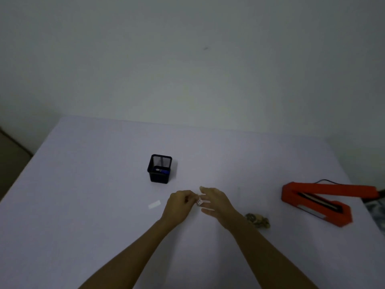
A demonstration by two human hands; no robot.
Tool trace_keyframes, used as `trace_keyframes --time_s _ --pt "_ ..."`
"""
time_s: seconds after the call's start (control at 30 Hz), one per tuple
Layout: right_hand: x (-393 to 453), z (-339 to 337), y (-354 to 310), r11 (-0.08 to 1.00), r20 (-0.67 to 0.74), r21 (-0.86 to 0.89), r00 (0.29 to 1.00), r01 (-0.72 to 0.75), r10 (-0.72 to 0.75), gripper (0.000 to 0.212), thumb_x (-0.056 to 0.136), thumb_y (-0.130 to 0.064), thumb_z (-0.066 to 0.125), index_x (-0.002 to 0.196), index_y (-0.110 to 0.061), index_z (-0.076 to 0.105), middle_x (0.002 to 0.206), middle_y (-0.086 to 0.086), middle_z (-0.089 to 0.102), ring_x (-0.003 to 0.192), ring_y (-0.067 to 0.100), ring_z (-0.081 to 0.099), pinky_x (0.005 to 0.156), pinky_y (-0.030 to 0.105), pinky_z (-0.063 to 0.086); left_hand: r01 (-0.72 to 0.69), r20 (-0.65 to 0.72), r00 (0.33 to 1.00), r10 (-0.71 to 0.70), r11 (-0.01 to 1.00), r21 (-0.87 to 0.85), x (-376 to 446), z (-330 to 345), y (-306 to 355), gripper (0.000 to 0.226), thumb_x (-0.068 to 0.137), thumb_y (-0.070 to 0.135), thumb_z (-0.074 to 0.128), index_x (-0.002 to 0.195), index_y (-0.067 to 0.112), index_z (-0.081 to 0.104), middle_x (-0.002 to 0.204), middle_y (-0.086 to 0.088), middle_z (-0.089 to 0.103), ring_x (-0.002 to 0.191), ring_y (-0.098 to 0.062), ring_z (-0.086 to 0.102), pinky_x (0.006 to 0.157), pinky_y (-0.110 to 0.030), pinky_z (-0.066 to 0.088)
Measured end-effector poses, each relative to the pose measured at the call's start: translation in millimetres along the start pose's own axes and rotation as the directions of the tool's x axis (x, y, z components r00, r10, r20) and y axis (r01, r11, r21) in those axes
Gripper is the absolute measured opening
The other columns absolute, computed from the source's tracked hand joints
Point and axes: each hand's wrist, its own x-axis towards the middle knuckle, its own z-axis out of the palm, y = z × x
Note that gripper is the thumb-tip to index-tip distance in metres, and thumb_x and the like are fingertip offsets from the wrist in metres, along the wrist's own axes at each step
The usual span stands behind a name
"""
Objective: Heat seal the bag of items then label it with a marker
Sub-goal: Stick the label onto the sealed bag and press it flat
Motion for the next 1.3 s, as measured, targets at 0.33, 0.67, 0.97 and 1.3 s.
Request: trace_keyframes --time_s 0.33,0.67,0.97,1.3 --pt "3 -123 0 0.993 -0.155 -0.016 0.981 0.115 -0.116 0.010 0.085 -0.015 0.069 0.088 -0.006 0.069 0.091 0.013 0.073 0.083 0.024 0.071 0.078 0.033 0.056 0.207 -0.007 0.973 -0.232 0.877 -0.434 28 107 69 0.017 0.092 0.029 0.060 0.094 0.023 0.076 0.094 0.009 0.073 0.088 -0.001 0.065 0.084 -0.027 0.053" --pt "34 -238 10 0.997 -0.144 -0.077 0.989 0.019 -0.030 0.006 0.085 -0.008 0.065 0.083 -0.006 0.071 0.081 0.009 0.071 0.070 0.019 0.067 0.064 0.026 0.052 0.288 0.020 0.952 -0.307 0.869 -0.401 71 193 85 0.013 0.087 0.012 0.064 0.081 0.019 0.073 0.078 -0.003 0.071 0.075 -0.018 0.064 0.069 -0.026 0.051" --pt "73 -269 15 0.955 -0.129 -0.298 0.990 0.008 -0.048 0.007 0.083 -0.014 0.067 0.080 -0.008 0.069 0.082 0.009 0.072 0.065 0.016 0.068 0.068 0.031 0.054 0.279 0.009 0.958 -0.286 0.930 -0.240 88 224 84 0.021 0.087 0.036 0.066 0.089 0.016 0.071 0.083 0.002 0.073 0.080 -0.013 0.069 0.075 -0.026 0.055" --pt "106 -257 26 0.852 -0.134 -0.524 0.987 0.003 -0.086 0.025 0.080 -0.019 0.066 0.082 0.006 0.070 0.087 0.024 0.070 0.067 0.017 0.055 0.061 0.027 0.042 0.262 0.017 0.965 -0.262 0.965 0.017 107 220 71 0.005 0.085 0.019 0.069 0.082 0.017 0.073 0.076 0.006 0.070 0.070 -0.004 0.062 0.059 0.000 0.042"
